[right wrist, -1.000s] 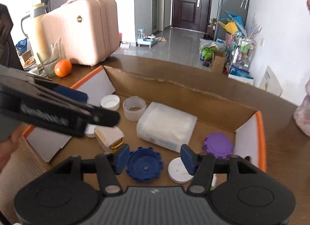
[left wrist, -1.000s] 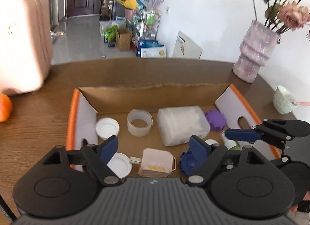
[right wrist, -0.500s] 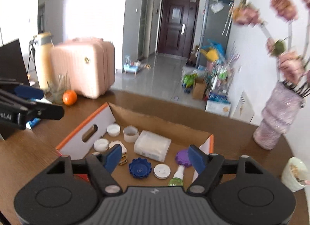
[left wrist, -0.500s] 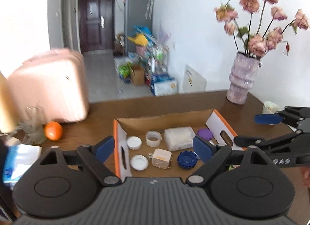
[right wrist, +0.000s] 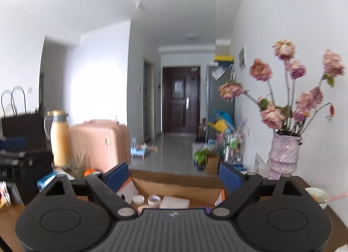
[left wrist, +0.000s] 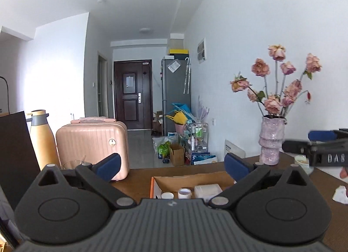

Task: Organize rigid objects
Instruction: 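Withdraw both tools from the box toward the red-and-white lint brush, then grasp the lint brush's red head with the left tool while the right tool grasps its handle, then lift the lint brush with both tools and carry it over the red box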

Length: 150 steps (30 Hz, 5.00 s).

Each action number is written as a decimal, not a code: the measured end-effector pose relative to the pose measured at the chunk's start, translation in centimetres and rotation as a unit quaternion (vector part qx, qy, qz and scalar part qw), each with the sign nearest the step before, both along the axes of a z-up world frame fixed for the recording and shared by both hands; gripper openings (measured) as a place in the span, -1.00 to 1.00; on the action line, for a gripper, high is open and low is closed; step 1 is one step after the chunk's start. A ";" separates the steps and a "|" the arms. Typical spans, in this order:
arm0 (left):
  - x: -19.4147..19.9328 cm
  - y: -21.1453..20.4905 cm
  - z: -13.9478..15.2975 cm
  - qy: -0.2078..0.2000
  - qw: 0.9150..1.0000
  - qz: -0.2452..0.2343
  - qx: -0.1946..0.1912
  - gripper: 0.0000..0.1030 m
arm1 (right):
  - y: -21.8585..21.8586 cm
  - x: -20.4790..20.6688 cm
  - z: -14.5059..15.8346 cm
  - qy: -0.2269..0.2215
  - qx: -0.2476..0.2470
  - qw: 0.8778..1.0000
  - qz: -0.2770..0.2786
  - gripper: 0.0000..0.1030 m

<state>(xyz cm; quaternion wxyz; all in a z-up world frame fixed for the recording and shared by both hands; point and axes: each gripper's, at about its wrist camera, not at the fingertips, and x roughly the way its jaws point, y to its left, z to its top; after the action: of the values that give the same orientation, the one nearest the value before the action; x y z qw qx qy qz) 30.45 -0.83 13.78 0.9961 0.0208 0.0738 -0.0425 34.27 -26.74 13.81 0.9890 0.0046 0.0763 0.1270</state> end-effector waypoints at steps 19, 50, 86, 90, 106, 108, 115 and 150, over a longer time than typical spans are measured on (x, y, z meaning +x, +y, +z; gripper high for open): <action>-13.5 1.6 -6.8 -0.028 0.998 0.019 -0.052 1.00 | -0.9 -15.8 -6.3 -0.063 0.040 0.997 -0.008 0.95; -6.0 0.1 -17.9 0.225 0.970 0.035 -0.084 0.87 | -6.4 -9.8 -19.1 0.201 0.050 0.978 -0.018 0.10; 3.0 1.9 -18.8 0.251 0.949 0.023 -0.188 -0.23 | -6.0 4.1 -20.9 0.320 0.142 0.936 0.025 -0.71; 0.2 1.4 -17.9 0.209 0.963 0.018 -0.171 -0.23 | -5.7 0.7 -19.7 0.278 0.145 0.949 0.018 -0.71; -10.9 0.0 -9.7 0.043 0.984 -0.026 -0.171 -0.21 | -6.3 -13.7 -11.0 0.094 0.145 0.985 -0.010 -0.70; -11.9 -0.2 -9.1 0.032 0.985 -0.029 -0.167 -0.21 | -6.2 -14.7 -10.7 0.082 0.150 0.985 -0.010 -0.70; -13.9 -0.6 -7.9 0.016 0.986 -0.031 -0.163 -0.21 | -6.5 -17.6 -10.1 0.060 0.160 0.985 -0.016 -0.70; 16.0 0.7 2.3 0.085 0.986 -0.043 -0.137 -0.18 | -7.6 14.2 -2.6 0.189 0.208 0.959 0.011 -0.70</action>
<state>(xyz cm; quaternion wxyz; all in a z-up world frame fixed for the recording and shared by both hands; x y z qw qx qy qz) 46.41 -0.16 16.08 0.9768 -0.1166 0.1512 -0.0969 48.48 -34.30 11.24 0.9321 0.2337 0.2340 0.1475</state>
